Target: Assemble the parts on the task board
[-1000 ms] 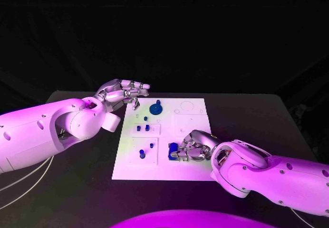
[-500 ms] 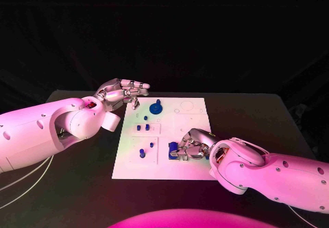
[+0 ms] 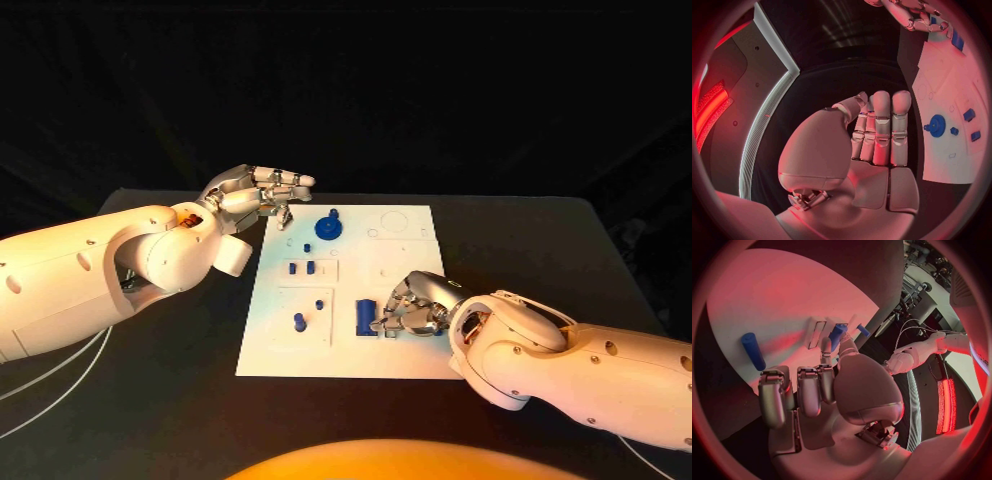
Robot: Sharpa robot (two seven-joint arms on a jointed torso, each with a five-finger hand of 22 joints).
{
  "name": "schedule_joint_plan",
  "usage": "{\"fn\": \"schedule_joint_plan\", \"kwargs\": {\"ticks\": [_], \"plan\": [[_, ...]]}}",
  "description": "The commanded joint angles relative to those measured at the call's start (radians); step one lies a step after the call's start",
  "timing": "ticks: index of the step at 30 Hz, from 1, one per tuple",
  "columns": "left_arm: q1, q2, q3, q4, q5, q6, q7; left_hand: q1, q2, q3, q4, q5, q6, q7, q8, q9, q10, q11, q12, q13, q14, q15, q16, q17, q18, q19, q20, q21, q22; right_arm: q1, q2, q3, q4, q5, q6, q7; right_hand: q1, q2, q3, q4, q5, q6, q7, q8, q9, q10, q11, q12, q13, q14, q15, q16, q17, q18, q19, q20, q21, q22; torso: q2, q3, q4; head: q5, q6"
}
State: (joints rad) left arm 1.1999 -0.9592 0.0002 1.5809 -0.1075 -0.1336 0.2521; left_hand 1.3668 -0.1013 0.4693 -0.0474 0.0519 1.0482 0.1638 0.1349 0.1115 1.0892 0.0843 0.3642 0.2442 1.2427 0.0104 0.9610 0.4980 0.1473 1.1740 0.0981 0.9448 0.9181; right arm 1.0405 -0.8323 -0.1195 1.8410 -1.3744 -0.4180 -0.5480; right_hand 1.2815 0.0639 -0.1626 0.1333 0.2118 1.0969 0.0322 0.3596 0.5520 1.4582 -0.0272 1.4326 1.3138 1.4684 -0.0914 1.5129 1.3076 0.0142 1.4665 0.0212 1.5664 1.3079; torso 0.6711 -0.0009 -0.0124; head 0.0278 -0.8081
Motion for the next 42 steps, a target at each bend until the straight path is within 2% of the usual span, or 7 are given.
{"fn": "schedule_joint_plan", "kwargs": {"ticks": [1, 16, 21, 28, 34, 36, 42], "plan": [[0.001, -0.001, 0.0, 0.002, -0.004, 0.018, 0.004, 0.0, 0.005, -0.001, -0.003, 0.004, -0.008, 0.003, 0.004, 0.0, -0.007, 0.002, 0.007, 0.002, -0.007, -0.003, 0.002, -0.001, 0.012, -0.005, -0.001, -0.007, -0.002, 0.0, -0.004, 0.0, 0.008, -0.011, 0.006, 0.001, 0.036, 0.023, -0.001, 0.001, -0.011, -0.003, -0.006, 0.006, 0.003, 0.042, -0.014, -0.003, 0.152, 0.086, -0.007, 0.003, 0.181, -0.014, 0.104, -0.005, 0.004, 0.263, 0.0, -0.0001, -0.0001, 0.002, -0.002], [0.001, 0.001, 0.0, 0.002, -0.004, 0.018, 0.004, 0.0, 0.005, -0.001, -0.003, 0.004, -0.008, 0.003, 0.004, 0.0, -0.007, 0.002, 0.007, 0.002, -0.007, -0.003, 0.002, -0.001, 0.012, -0.005, -0.001, -0.007, -0.002, -0.001, 0.011, 0.0, -0.007, -0.012, 0.012, 0.009, 0.026, 0.014, -0.004, 0.006, -0.025, -0.002, -0.006, 0.009, 0.007, 0.043, -0.014, 0.0, 0.155, 0.086, -0.006, 0.003, 0.182, -0.014, 0.104, -0.004, 0.004, 0.263, 0.0, -0.0009, 0.0003, 0.003, -0.003], [0.001, 0.002, 0.0, 0.001, -0.004, 0.018, 0.005, 0.0, 0.005, -0.001, -0.003, 0.004, -0.008, 0.003, 0.004, 0.0, -0.007, 0.002, 0.007, 0.002, -0.007, -0.003, 0.002, -0.001, 0.012, -0.005, -0.001, -0.007, -0.002, 0.0, 0.001, 0.0, -0.014, -0.024, -0.023, 0.008, 0.036, 0.018, 0.005, 0.0, -0.025, -0.006, -0.007, 0.009, 0.008, 0.039, -0.015, -0.007, 0.15, 0.086, -0.007, 0.002, 0.181, -0.014, 0.104, -0.005, 0.004, 0.263, -0.001, -0.0012, 0.0014, -0.002, 0.0], [0.001, 0.001, 0.0, -0.001, -0.004, 0.016, 0.005, 0.0, 0.005, -0.001, -0.003, 0.004, -0.008, 0.003, 0.004, 0.0, -0.007, 0.002, 0.007, 0.002, -0.007, -0.003, 0.002, -0.001, 0.012, -0.005, -0.001, -0.007, -0.002, 0.023, -0.08, 0.001, 0.035, -0.03, -0.071, 0.052, 0.045, 0.017, 0.018, -0.005, -0.013, -0.034, 0.006, -0.016, -0.003, 0.029, -0.006, -0.026, 0.139, 0.084, -0.001, -0.002, 0.175, -0.014, 0.104, -0.002, 0.004, 0.263, -0.001, -0.0009, -0.0031, -0.012, 0.007], [0.001, 0.002, -0.001, -0.003, -0.004, 0.016, 0.005, 0.0, 0.005, -0.001, -0.003, 0.004, -0.008, 0.003, 0.004, 0.0, -0.007, 0.002, 0.007, 0.002, -0.007, -0.003, 0.002, -0.001, 0.012, -0.005, -0.001, -0.007, -0.002, 0.04, -0.171, 0.001, 0.051, -0.066, -0.056, 0.063, 0.046, 0.017, 0.028, -0.001, -0.012, -0.063, 0.026, -0.061, -0.03, 0.02, 0.011, -0.042, 0.13, 0.082, 0.012, -0.007, 0.167, -0.014, 0.104, 0.008, 0.004, 0.263, -0.003, -0.002, -0.0059, -0.031, 0.011], [0.001, 0.003, -0.001, -0.004, -0.004, 0.015, 0.005, 0.0, 0.005, -0.001, -0.003, 0.004, -0.008, 0.003, 0.004, 0.0, -0.007, 0.002, 0.007, 0.002, -0.007, -0.003, 0.002, -0.001, 0.012, -0.005, -0.001, -0.007, -0.002, 0.039, -0.19, 0.0, 0.043, -0.079, -0.051, 0.067, 0.046, 0.016, 0.032, 0.002, -0.012, -0.074, 0.036, -0.085, -0.046, 0.021, 0.019, -0.04, 0.132, 0.083, 0.019, -0.006, 0.169, -0.014, 0.104, 0.014, 0.004, 0.263, -0.004, -0.002, -0.0087, -0.033, 0.012], [0.0, 0.006, -0.002, -0.007, -0.004, 0.017, 0.005, 0.0, 0.005, -0.001, -0.003, 0.004, -0.008, 0.003, 0.004, 0.0, -0.007, 0.002, 0.007, 0.002, -0.007, -0.003, 0.002, -0.001, 0.012, -0.005, -0.001, -0.007, -0.002, 0.023, -0.22, -0.002, 0.032, -0.124, -0.042, 0.066, 0.044, 0.014, 0.034, 0.004, -0.013, -0.067, 0.039, -0.095, -0.055, 0.024, 0.023, -0.036, 0.136, 0.084, 0.023, -0.003, 0.173, -0.014, 0.104, 0.018, 0.004, 0.263, -0.007, 0.0003, -0.0153, -0.029, 0.011]]}}
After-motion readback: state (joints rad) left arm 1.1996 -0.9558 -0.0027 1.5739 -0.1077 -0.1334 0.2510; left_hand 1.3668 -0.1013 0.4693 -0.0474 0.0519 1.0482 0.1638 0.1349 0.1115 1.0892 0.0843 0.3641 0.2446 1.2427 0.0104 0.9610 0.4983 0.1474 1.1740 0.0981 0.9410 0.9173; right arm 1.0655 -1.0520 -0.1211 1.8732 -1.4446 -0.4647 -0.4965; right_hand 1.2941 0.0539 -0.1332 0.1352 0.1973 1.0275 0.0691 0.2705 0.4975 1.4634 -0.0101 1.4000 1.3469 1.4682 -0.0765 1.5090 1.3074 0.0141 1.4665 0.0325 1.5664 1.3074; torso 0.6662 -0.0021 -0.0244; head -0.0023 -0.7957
